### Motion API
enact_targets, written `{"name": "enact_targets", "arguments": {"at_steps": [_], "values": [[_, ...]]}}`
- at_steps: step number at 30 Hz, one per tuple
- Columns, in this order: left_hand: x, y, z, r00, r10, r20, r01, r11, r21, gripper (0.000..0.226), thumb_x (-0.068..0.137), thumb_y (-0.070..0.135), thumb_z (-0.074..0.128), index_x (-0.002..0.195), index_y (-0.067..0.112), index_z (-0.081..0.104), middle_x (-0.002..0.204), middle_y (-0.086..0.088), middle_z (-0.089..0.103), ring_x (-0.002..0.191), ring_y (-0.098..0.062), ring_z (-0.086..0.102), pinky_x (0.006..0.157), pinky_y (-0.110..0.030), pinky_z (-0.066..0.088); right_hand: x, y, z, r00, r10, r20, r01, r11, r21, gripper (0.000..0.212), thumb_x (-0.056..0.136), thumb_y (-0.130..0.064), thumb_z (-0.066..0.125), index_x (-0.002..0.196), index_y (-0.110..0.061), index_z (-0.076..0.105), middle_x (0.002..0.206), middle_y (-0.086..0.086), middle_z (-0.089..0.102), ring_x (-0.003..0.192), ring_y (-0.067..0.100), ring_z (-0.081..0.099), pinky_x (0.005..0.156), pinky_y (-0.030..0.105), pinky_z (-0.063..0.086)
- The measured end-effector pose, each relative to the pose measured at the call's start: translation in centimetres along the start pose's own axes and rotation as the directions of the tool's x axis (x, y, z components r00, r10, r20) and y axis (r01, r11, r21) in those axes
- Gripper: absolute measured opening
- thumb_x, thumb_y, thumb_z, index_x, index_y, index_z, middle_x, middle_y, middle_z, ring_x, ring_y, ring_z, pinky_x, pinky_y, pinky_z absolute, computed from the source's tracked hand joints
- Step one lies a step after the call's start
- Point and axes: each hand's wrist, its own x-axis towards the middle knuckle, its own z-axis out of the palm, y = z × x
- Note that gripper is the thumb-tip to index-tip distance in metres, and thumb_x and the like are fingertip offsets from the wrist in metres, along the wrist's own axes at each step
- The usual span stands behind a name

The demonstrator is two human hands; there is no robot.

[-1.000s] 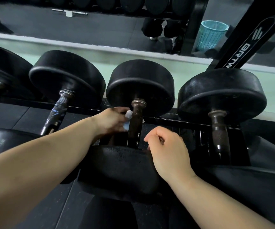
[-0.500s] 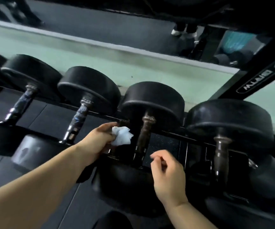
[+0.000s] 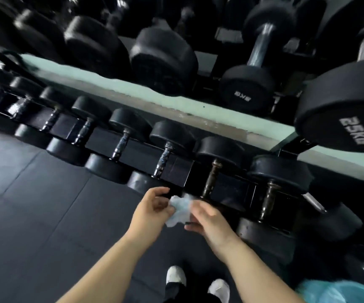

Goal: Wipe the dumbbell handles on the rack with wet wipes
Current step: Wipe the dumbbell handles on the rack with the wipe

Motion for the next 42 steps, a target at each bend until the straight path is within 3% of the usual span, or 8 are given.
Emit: {"name": "enact_targets", "arguments": {"at_steps": [6,11,14,22,29,33,39,42], "values": [[-2.3,0.9,-3.6,0.992,0.107,-0.067,-0.106,0.994,0.028,0.039,0.081,-0.010,0.056,0.087,0.028,0.049,0.073,0.003,0.062,0.066,-0.007,0.058,0.054,-0.008,0.044,-1.2,-2.6,4.4,0.998,-0.066,0.011,0.066,0.953,-0.296,0.011,0.087,-0.012,0.056,0.079,-0.019,0.055,0.074,-0.007,0.056,0.066,0.002,0.051,0.056,0.006,0.040],[0.7,0.4,-8.0,0.994,0.106,-0.026,-0.105,0.994,0.028,0.034,0.081,-0.010,0.055,0.081,0.023,0.047,0.077,0.001,0.057,0.071,-0.006,0.055,0.056,-0.006,0.044,1.8,-2.1,8.7,0.996,-0.012,-0.085,-0.006,0.976,-0.217,0.012,0.086,-0.007,0.055,0.079,-0.016,0.058,0.078,0.000,0.060,0.076,0.012,0.057,0.073,0.021,0.048],[4.1,-0.4,-12.2,0.991,0.107,0.077,-0.113,0.990,0.081,0.029,0.082,-0.005,0.057,0.078,0.022,0.049,0.077,0.002,0.058,0.070,-0.005,0.055,0.058,-0.007,0.044,5.4,-1.4,11.6,0.981,0.012,-0.192,-0.045,0.984,-0.171,0.015,0.086,-0.006,0.056,0.077,-0.016,0.060,0.073,-0.001,0.062,0.073,0.014,0.057,0.067,0.025,0.047],[14.2,-2.3,-22.1,0.961,0.130,0.243,-0.252,0.772,0.584,0.007,0.087,0.022,0.056,0.094,0.026,0.055,0.078,0.019,0.052,0.075,-0.007,0.049,0.064,-0.018,0.034,11.3,0.9,13.8,0.767,0.067,-0.638,-0.058,0.998,0.034,0.016,0.085,-0.002,0.054,0.079,-0.015,0.060,0.081,0.007,0.063,0.076,0.021,0.057,0.073,0.033,0.044],[21.6,-7.4,-17.4,0.899,0.244,0.363,-0.405,0.777,0.481,0.009,0.083,0.015,0.062,0.092,0.019,0.062,0.078,0.021,0.050,0.086,-0.009,0.055,0.068,-0.005,0.037,16.4,2.4,7.9,0.611,-0.104,-0.785,-0.125,0.966,-0.225,0.025,0.085,-0.002,0.054,0.110,-0.002,0.060,0.085,0.007,0.057,0.073,0.017,0.049,0.052,0.024,0.038],[26.5,-11.9,-14.8,0.824,0.412,0.390,-0.564,0.673,0.480,0.007,0.080,0.025,0.065,0.083,0.020,0.061,0.074,0.022,0.047,0.083,-0.006,0.050,0.067,-0.005,0.035,21.0,3.8,3.1,0.550,-0.302,-0.779,-0.133,0.889,-0.439,0.026,0.085,-0.004,0.056,0.110,-0.007,0.060,0.080,0.003,0.054,0.064,0.011,0.045,0.047,0.005,0.036],[29.5,-17.2,-13.3,0.729,0.549,0.408,-0.680,0.646,0.346,0.021,0.075,0.051,0.058,0.065,0.035,0.049,0.071,0.015,0.058,0.083,0.003,0.052,0.069,-0.006,0.036,24.8,8.7,0.7,0.677,-0.434,-0.594,-0.113,0.737,-0.667,0.019,0.081,-0.003,0.057,0.077,-0.021,0.060,0.057,-0.010,0.056,0.056,-0.002,0.053,0.051,0.002,0.036],[30.5,-19.4,-13.1,0.641,0.649,0.410,-0.759,0.612,0.220,0.040,0.070,0.067,0.050,0.065,0.028,0.049,0.081,0.018,0.058,0.076,0.002,0.052,0.067,-0.004,0.036,25.0,9.8,0.3,0.664,-0.529,-0.529,-0.064,0.664,-0.745,0.028,0.079,-0.004,0.058,0.067,-0.029,0.057,0.061,-0.026,0.059,0.056,-0.010,0.052,0.053,0.003,0.038]]}}
